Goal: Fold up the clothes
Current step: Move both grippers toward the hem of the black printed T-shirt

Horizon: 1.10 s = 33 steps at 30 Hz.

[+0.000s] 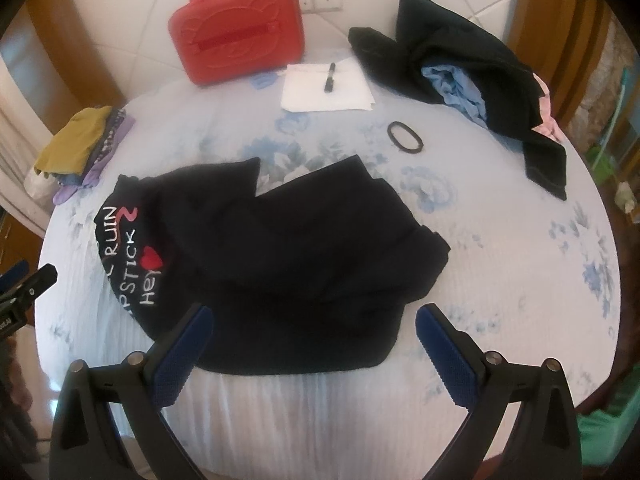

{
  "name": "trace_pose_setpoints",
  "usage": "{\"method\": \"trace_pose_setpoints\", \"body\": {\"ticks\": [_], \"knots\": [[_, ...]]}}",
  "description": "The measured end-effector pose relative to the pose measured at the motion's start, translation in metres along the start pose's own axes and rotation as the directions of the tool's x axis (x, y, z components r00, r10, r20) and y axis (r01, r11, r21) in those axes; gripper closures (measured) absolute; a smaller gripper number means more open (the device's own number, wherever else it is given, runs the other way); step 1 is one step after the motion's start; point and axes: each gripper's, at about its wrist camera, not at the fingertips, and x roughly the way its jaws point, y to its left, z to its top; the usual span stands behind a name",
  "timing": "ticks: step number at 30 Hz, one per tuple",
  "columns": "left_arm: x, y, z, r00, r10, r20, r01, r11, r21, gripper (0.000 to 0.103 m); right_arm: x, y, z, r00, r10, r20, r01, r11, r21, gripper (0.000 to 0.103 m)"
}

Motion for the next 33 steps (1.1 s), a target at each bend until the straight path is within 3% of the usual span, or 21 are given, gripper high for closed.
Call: {"method": "trace_pose_setpoints", "body": {"ticks": [20,33], "knots": [[0.031,0.020,0.018,1.000,0.001,-0.003,-0.001,1.000,0.000,0.000,0.025,-0.020,0.014,0.999,0.008,-0.054,-0.006,0.999,0.049,0.000],[0.099,0.043,0.043,0.999,-0.008,-0.041,0.007,1.000,-0.023,0.000,0.058,-0.049,0.032,0.997,0.043,-0.072,-0.034,0.992,0.123,0.000]]}}
